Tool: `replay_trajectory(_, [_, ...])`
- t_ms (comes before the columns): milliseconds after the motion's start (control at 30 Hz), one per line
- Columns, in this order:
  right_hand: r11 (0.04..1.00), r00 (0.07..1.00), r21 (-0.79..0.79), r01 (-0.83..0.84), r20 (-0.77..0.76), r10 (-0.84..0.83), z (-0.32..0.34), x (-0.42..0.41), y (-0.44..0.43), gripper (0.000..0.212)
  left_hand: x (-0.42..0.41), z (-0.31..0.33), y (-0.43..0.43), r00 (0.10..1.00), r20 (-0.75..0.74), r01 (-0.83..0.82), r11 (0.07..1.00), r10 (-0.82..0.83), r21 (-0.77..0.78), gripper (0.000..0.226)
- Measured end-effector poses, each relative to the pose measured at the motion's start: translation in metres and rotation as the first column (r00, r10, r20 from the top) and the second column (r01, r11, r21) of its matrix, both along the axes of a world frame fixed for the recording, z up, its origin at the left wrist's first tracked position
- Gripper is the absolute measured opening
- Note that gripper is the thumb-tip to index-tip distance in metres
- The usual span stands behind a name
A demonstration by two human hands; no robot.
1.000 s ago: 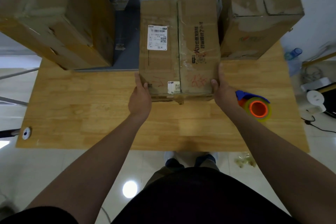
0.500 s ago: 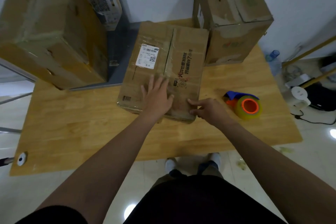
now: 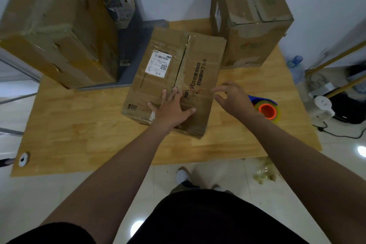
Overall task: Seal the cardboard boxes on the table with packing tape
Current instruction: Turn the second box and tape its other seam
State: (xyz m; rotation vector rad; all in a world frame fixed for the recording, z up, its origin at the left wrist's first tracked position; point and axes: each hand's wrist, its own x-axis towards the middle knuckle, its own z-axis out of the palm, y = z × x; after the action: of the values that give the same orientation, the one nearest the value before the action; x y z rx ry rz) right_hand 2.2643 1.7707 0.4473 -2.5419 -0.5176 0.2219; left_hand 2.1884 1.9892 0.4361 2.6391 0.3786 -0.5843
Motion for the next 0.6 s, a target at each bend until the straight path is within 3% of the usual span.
replay_trajectory(167, [0.982,0.992,-0.138,-0.125,-0.002,0.126,0.003,0.014,0.005,0.038,-0.065,0.011,0.005,0.998,0.027,-0.053,0.997,0.055,-0.051,0.077])
replay_trajectory(267, [0.971,0.989,-0.19,-0.145,-0.044,0.139,0.007,0.017,0.004,0.055,-0.102,0.015,0.003,0.996,0.005,-0.093,0.994,0.093,0.062,0.078])
replay_trajectory(400, [0.932,0.969,-0.296,-0.21,-0.187,0.159,0.0,0.036,0.003,0.082,-0.122,0.014,-0.011,0.944,-0.067,-0.31,0.937,0.324,0.161,0.121])
replay_trajectory(500, [0.955,0.92,-0.15,-0.258,-0.34,0.195,-0.01,0.032,0.007,0.086,-0.125,0.017,-0.054,0.907,-0.241,-0.299,0.931,0.345,0.208,0.127])
replay_trajectory(600, [0.971,0.897,-0.012,-0.237,-0.386,0.214,-0.008,0.025,0.007,0.079,-0.126,0.008,-0.087,0.908,-0.247,-0.292,0.934,0.338,0.206,0.12])
